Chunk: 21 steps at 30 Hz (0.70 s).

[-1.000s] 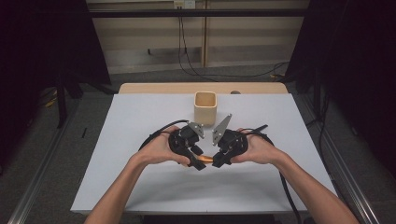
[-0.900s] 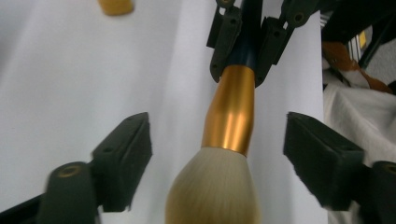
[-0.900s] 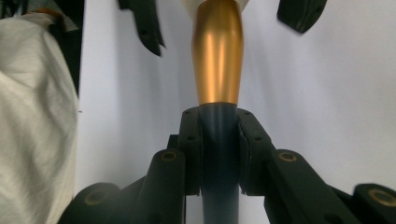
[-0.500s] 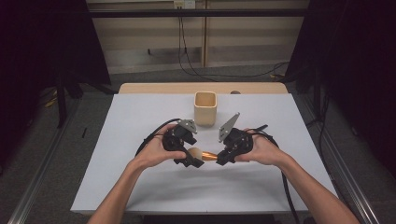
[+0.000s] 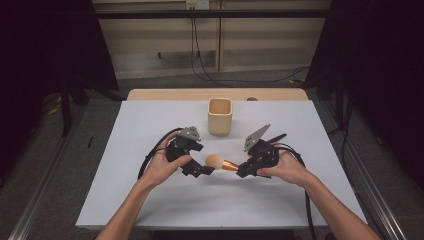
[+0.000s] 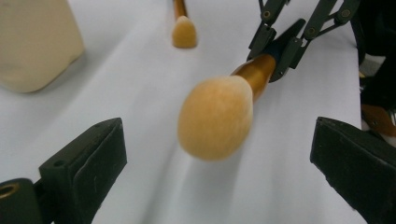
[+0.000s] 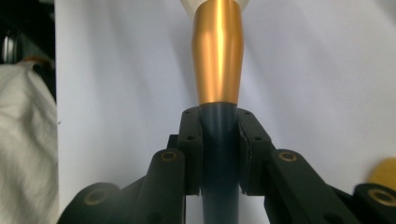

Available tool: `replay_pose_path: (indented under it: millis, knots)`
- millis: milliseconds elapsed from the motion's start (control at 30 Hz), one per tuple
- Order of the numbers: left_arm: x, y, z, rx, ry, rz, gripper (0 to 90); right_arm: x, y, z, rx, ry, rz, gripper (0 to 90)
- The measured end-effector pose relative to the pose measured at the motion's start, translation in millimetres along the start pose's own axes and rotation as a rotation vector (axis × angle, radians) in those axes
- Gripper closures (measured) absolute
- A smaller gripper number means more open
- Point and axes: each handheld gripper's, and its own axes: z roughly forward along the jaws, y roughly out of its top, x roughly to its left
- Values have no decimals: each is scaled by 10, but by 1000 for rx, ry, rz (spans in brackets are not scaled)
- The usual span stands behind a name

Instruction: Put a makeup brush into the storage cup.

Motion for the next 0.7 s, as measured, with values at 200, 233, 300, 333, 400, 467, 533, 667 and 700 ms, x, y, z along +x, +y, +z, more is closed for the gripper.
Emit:
replay_pose_path:
  millis: [200, 233, 300, 333, 400, 467, 533, 667, 700]
  knots:
    - [11, -97, -39, -18, 21, -19, 35, -10, -106, -2, -58, -8, 49, 746]
    - [9, -110, -47, -21, 23, -21, 35, -25, -129, -9, -81, -7, 56, 746]
    - [-4, -135, -62, -34, 46, -23, 35, -33, -162, -26, -108, -11, 74, 746]
    - [-12, -148, -76, -41, 60, -21, 35, -29, -174, -29, -118, -18, 70, 746]
    - [-24, -176, -95, -48, 74, -22, 35, -18, -195, -35, -142, -30, 75, 746]
    - [-37, -200, -114, -56, 76, -38, 35, -19, -221, -37, -177, -49, 90, 746]
    - [-43, -221, -125, -58, 78, -32, 35, -26, -244, -31, -197, -59, 104, 746]
    - [-56, -248, -111, -67, 93, -39, 35, -27, -275, 5, -235, -68, 123, 746]
    - [-52, -254, -111, -66, 92, -40, 35, -26, -281, 15, -244, -71, 127, 746]
